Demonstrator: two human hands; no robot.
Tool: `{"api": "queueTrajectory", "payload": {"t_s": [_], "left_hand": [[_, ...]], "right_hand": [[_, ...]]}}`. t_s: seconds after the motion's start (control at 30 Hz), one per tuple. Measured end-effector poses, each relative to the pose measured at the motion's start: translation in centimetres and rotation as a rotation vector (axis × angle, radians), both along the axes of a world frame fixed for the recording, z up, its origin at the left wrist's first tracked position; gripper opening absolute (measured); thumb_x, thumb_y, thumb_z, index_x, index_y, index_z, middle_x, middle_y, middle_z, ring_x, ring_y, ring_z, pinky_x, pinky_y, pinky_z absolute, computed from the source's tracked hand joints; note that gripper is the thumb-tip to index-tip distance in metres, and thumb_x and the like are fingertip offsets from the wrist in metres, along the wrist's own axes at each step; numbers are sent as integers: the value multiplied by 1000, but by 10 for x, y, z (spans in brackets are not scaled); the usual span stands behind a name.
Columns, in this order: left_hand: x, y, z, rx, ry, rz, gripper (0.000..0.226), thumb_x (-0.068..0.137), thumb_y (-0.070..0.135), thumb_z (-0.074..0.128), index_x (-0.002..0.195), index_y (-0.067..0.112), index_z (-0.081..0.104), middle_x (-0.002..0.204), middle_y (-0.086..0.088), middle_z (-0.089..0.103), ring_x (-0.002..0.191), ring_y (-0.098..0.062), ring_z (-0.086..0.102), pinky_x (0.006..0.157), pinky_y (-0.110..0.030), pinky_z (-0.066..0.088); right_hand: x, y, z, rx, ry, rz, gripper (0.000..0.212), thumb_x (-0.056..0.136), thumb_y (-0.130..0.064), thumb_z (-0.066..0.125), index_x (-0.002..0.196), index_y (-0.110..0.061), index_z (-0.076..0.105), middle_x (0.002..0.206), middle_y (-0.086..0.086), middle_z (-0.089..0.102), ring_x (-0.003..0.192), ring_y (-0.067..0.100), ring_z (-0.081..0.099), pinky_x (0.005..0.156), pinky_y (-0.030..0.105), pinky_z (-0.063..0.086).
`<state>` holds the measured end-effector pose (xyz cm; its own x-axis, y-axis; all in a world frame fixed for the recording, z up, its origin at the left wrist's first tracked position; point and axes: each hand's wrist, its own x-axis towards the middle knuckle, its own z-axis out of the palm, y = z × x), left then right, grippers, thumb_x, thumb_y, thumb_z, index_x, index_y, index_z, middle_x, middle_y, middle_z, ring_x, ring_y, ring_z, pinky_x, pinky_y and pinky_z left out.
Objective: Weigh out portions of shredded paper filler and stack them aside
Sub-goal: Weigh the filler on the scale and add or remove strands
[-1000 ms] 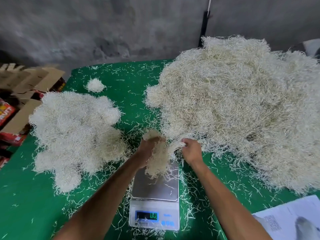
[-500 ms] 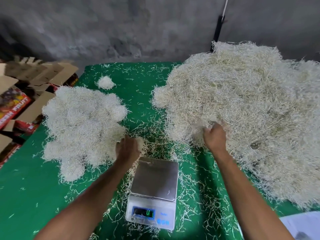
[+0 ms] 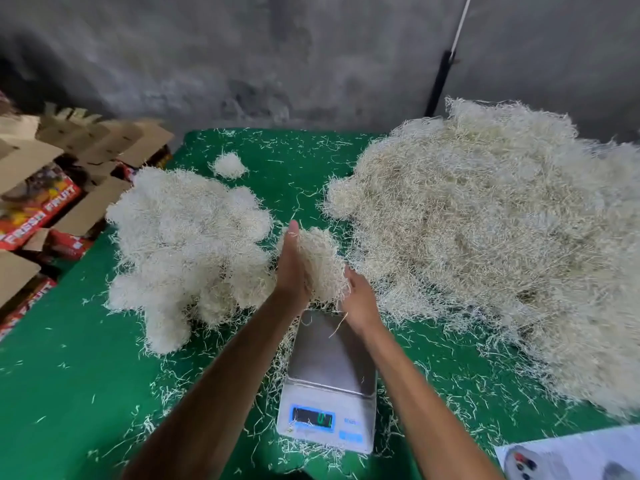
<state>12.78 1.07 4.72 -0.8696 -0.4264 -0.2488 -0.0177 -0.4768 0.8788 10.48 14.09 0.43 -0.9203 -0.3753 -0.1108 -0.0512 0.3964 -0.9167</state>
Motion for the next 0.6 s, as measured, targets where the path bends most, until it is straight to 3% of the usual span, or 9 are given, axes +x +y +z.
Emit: {"api": "queueTrajectory", "payload": {"t_s": [0.07,0.13,0.17,0.23,0.3,0.33,0.37,0.4,0.6], "left_hand": [[12,4,-7,63,-3,-23,64,103,66,23,144,24,48,143,-4,58,125,-16,60,92,-10,49],[28,12,-15,-199,-125,-62,47,111,44,24,137,16,51,116,0,64,79,9,62,77,-9,49],[33,15,-21,-387,-224,-79,39,111,35,32,127,11,58,95,-3,62,62,11,53,69,-15,47],[43,9,-28,-553,-389,-143,51,104,41,51,137,2,51,114,-4,57,97,0,57,93,-26,40],[47,-12,-30,-353,-430,-270,78,84,58,74,145,15,49,145,-9,51,124,-21,55,103,-32,33],[49,-22,-27,-158,-400,-378,75,72,61,83,134,25,61,142,-7,56,117,-22,62,106,-35,40],[52,-33,-28,-1,-361,-478,64,67,58,88,121,30,68,133,-3,63,106,-19,68,99,-36,50],[55,-40,-31,64,-328,-538,54,70,51,89,116,31,69,128,1,63,99,-17,69,87,-36,58],[75,-51,-64,-40,-339,-542,73,69,37,91,131,16,58,128,-3,66,118,-20,61,108,-42,46]], "right_hand": [[20,-10,14,-304,-398,149,60,112,-48,29,154,-7,42,140,28,56,113,39,62,106,24,44],[35,-21,23,-617,-626,124,84,102,-71,24,150,-6,48,138,30,58,121,38,57,113,52,38],[40,-26,25,-640,-620,104,86,102,-72,25,148,-4,49,139,30,58,126,36,57,117,54,37],[55,-29,27,-439,-481,34,84,101,-75,25,156,-14,41,158,13,44,148,19,36,127,47,21],[68,-21,15,-176,-334,-15,91,96,-81,28,154,-13,43,156,4,36,146,14,26,125,38,18],[68,-15,11,-113,-277,-71,89,97,-77,37,145,-3,51,146,11,47,141,26,38,119,39,32],[67,-8,6,-111,-245,-139,81,98,-71,46,140,-1,55,142,11,54,133,33,51,106,45,16],[67,-2,5,-99,-210,-195,82,97,-67,53,148,-2,46,146,15,54,128,29,60,97,19,33],[72,16,-17,108,-7,-261,94,92,-71,58,163,-22,21,168,9,26,147,26,39,117,42,30]]}}
